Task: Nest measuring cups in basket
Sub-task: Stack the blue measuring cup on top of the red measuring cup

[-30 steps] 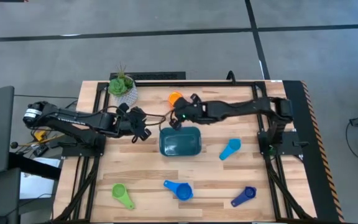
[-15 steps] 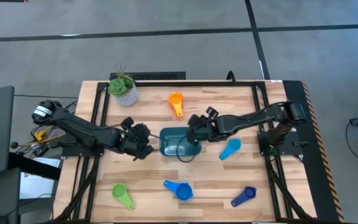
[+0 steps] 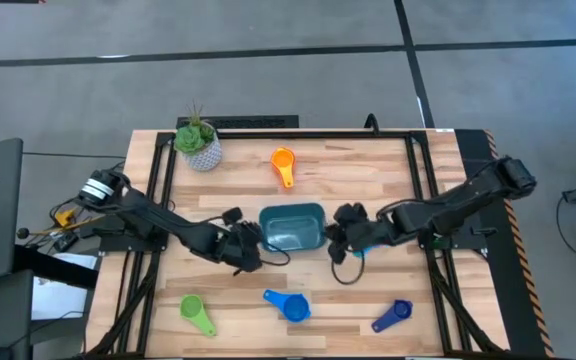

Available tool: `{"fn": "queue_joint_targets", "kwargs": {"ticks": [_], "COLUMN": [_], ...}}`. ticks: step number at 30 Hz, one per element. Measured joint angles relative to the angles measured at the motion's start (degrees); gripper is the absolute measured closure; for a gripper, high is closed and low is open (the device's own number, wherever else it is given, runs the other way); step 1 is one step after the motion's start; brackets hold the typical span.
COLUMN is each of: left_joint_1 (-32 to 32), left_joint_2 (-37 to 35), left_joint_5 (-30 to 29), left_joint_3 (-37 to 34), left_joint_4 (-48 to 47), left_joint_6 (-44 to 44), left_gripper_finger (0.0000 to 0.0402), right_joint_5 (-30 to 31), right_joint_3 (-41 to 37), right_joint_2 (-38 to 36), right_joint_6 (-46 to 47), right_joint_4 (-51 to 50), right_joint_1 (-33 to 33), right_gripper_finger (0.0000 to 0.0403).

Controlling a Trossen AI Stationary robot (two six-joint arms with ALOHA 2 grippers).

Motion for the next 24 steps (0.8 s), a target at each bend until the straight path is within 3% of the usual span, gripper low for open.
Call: {"fn": "queue_joint_targets", "kwargs": {"ticks": [5, 11, 19, 22, 24], "left_joint_1": [-0.29, -1.97, -5.01, -5.82, -5.88], "left_joint_2": [-0.92, -4.11, -8.65, -9.95, -9.91], "left_joint_5": [4.70, 9.60, 5.64, 5.63, 8.77], "left_joint_3": [0.04, 1.29, 2.80, 2.82, 2.82], "left_joint_4": [6.29, 6.89, 2.47, 6.46, 12.16], "left_joint_6": [6.32, 9.65, 8.90, 10.01, 12.36], "left_gripper_finger": [0.0273, 0.0273, 0.0273, 0.0273, 0.0273], "right_joint_5": [1.63, 6.17, 13.62, 13.86, 13.79], "right_joint_3": [0.17, 0.26, 0.33, 0.33, 0.33], "right_joint_2": [2.63, 4.00, 3.45, 3.45, 3.45], "right_joint_6": [4.36, 7.75, 10.47, 11.56, 11.61], "right_joint_4": [0.39, 2.09, 2.77, 1.70, 1.44], "right_joint_1": [4.91, 9.45, 16.16, 17.85, 18.75], "right_gripper_finger": [0.0270, 0.0244, 0.0237, 0.0240, 0.0242]}}
